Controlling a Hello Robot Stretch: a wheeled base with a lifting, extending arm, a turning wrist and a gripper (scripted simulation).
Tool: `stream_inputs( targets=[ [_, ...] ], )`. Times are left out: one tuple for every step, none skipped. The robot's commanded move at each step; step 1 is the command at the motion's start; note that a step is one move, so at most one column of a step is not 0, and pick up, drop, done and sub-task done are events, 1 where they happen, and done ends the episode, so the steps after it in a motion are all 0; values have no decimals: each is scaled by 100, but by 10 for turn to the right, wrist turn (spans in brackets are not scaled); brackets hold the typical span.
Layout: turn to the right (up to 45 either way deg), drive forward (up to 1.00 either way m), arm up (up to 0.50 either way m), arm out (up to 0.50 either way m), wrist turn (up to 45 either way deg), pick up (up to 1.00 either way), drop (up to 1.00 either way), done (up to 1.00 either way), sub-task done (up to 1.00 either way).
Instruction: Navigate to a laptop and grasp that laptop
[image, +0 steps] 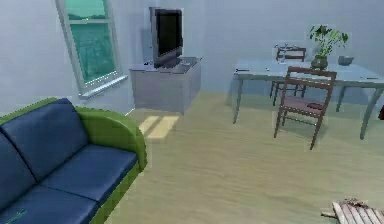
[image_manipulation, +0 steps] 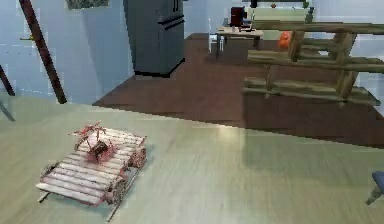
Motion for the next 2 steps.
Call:
stream_inputs(
  targets=[
    [-270, 0, 0, 0, 0, 0, 0, 0, 0],
    [0, 20, 0, 0, 0, 0, 0, 0, 0]
  ],
)
